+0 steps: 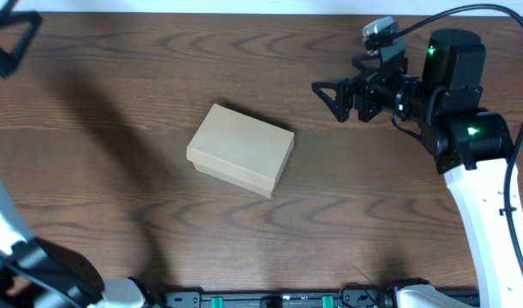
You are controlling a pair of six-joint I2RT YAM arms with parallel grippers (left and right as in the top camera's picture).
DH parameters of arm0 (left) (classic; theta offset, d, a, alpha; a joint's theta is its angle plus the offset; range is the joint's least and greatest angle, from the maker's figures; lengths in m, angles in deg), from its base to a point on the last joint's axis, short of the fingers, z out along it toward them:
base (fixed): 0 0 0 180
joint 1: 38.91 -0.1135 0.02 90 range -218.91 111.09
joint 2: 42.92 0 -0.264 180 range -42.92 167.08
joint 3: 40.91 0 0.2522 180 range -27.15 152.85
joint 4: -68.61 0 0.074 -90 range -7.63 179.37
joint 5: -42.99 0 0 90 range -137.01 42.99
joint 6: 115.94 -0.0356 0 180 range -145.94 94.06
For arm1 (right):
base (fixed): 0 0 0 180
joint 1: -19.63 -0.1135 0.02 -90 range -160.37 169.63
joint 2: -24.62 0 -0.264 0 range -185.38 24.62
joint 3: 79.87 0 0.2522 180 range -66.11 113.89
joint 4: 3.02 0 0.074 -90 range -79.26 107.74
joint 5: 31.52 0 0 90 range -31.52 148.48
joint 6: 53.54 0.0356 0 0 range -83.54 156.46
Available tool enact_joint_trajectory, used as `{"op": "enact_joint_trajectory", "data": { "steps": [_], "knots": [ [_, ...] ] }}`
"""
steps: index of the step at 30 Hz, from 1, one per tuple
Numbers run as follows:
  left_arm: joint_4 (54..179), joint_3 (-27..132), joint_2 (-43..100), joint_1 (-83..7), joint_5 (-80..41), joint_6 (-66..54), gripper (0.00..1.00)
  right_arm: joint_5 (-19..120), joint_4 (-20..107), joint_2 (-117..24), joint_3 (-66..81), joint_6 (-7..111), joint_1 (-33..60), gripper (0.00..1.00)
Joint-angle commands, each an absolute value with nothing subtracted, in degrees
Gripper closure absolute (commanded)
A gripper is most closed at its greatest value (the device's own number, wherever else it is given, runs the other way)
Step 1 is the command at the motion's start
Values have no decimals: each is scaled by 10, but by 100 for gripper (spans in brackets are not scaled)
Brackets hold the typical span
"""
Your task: Pack container
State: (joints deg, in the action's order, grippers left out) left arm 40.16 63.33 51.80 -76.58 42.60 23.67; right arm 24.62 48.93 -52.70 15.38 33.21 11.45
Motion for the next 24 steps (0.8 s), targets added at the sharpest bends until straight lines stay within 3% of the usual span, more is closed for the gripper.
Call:
{"op": "enact_joint_trajectory", "data": {
  "steps": [1, 14, 17, 24],
  "knots": [
    [405, 702, 551, -768, 424, 250, 5, 305, 510, -529, 166, 296, 109, 1],
    [448, 862, 591, -769, 347, 211, 5, 347, 551, -538, 166, 265, 110, 1],
    [560, 901, 591, -766, 297, 134, 5, 347, 551, -538, 166, 265, 110, 1],
    [945, 998, 591, -729, 91, -116, 5, 347, 551, -538, 166, 265, 110, 1]
  ]
}}
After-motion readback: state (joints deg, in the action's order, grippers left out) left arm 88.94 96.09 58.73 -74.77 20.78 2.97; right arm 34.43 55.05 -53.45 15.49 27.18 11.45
